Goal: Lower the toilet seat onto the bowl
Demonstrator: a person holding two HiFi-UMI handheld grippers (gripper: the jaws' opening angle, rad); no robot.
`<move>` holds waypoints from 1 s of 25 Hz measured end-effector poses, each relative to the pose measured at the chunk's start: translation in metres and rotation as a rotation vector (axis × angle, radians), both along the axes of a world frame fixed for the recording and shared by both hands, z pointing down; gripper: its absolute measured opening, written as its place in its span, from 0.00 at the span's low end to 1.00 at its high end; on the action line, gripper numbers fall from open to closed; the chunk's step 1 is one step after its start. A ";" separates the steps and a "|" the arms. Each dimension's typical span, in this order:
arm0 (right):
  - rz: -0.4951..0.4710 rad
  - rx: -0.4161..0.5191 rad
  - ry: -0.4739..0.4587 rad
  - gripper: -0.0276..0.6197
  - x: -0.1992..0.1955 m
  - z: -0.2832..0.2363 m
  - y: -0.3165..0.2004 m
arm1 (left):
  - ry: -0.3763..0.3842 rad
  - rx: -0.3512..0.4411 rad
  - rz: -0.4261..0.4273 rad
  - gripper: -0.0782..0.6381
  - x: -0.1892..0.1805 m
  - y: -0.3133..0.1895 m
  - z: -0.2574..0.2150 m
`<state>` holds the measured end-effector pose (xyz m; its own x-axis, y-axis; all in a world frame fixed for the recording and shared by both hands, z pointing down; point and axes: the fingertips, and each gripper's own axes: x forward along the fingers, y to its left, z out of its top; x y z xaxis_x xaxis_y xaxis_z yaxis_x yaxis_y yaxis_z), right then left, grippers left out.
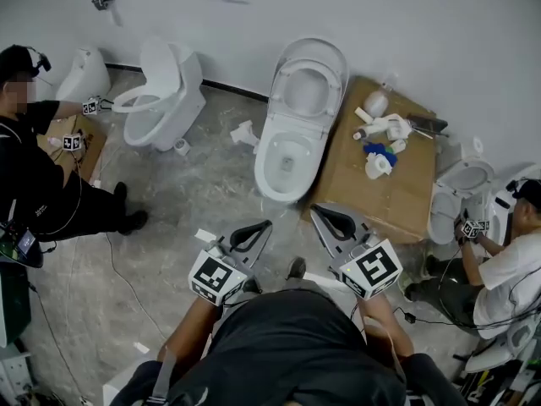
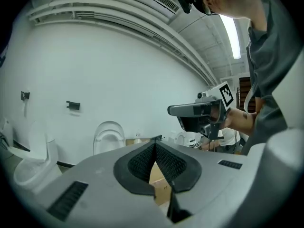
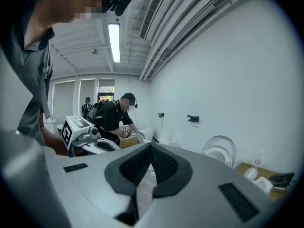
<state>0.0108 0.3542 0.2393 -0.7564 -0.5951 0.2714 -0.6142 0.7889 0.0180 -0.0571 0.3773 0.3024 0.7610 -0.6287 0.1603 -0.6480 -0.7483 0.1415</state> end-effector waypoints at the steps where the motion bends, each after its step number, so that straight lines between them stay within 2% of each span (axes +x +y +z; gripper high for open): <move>1: -0.004 -0.002 -0.002 0.05 -0.001 0.001 -0.001 | -0.001 -0.004 -0.004 0.12 -0.001 0.000 0.002; 13: -0.009 -0.134 -0.072 0.05 -0.002 0.026 -0.018 | 0.015 -0.061 0.005 0.12 0.002 -0.022 0.016; 20: -0.017 -0.134 -0.101 0.05 0.005 0.015 -0.045 | -0.002 -0.049 0.008 0.12 0.013 -0.049 0.006; 25: -0.029 -0.143 -0.107 0.05 0.027 0.015 -0.063 | -0.013 -0.043 -0.004 0.12 0.037 -0.067 0.002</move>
